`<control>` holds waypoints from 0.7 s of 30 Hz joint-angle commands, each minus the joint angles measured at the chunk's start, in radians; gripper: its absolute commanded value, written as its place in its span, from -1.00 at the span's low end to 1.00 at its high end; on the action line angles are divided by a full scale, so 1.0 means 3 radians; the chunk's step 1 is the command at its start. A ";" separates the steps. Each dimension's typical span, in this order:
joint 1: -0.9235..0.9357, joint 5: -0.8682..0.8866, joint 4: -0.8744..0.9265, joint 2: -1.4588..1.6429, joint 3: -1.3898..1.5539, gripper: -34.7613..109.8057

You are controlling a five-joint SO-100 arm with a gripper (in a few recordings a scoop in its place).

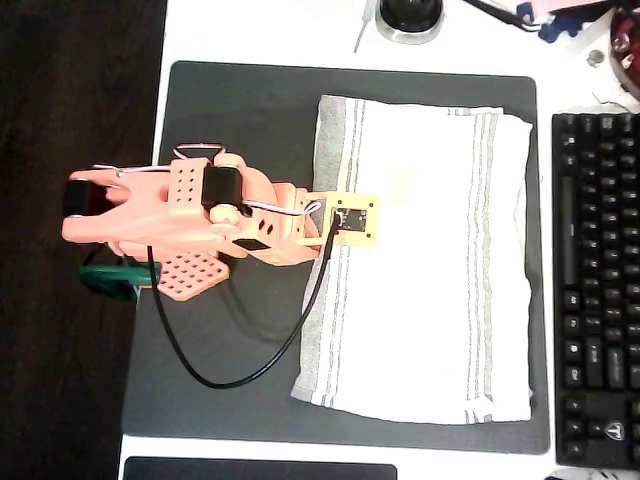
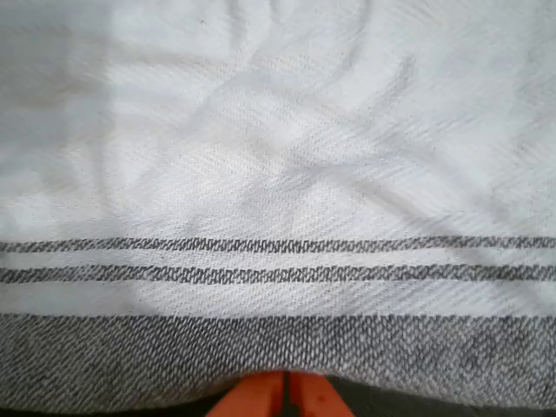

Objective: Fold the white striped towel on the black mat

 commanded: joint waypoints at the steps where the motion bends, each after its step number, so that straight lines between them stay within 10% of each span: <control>1: -0.0026 -0.0010 0.0046 0.0077 0.0072 -0.52; 21: -0.0015 -0.0143 0.0092 -0.0046 -0.0102 -0.52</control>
